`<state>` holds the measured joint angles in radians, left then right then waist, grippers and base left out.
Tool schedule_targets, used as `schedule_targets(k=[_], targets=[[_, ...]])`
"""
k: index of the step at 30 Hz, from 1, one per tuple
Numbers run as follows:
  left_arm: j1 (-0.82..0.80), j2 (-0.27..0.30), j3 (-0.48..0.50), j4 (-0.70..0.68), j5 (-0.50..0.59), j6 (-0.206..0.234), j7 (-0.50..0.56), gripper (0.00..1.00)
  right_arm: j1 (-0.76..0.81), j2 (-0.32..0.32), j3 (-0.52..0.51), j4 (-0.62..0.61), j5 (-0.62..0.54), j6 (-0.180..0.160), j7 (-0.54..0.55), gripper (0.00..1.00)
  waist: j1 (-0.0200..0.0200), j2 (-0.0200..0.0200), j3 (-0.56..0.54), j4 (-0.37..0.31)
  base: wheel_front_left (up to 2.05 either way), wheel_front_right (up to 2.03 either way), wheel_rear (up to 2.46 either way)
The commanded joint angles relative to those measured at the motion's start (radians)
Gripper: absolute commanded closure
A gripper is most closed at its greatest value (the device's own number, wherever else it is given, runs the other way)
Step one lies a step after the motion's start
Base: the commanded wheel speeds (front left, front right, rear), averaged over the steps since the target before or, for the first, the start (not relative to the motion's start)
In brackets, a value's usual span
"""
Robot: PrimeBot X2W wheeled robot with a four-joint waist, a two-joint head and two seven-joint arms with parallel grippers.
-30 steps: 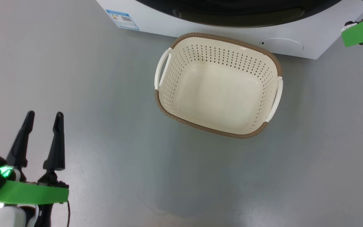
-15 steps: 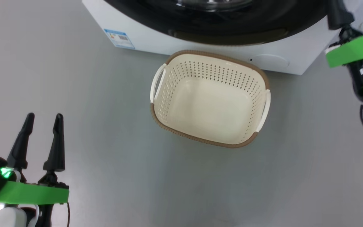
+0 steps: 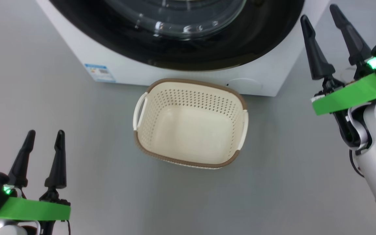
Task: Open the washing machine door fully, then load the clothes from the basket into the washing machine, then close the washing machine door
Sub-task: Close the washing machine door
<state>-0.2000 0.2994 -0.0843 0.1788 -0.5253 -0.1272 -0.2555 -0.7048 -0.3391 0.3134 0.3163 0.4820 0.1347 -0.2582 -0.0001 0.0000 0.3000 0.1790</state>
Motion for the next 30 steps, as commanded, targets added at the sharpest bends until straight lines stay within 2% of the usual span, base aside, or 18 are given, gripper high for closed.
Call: schedule_targets(k=[1,16,30], targets=[[-0.003,0.043,0.037,-0.012,0.005,-0.003,-0.006,0.0,0.032,0.008,-0.001,-0.031,-0.011,-0.004,-0.004,0.0,0.0001,0.0,-0.056,-0.058,0.0,0.0,0.0],[0.07,0.037,0.063,-0.009,0.015,-0.003,-0.006,0.0,0.255,-0.001,-0.034,-0.106,-0.02,-0.004,-0.004,0.0,0.0001,0.0,-0.185,-0.196,0.0,0.0,0.0],[0.108,0.012,0.048,-0.022,0.007,-0.001,-0.006,0.0,0.475,0.007,-0.131,-0.108,0.002,-0.004,-0.004,0.0,0.0001,0.0,-0.226,-0.244,0.0,0.0,0.0]])
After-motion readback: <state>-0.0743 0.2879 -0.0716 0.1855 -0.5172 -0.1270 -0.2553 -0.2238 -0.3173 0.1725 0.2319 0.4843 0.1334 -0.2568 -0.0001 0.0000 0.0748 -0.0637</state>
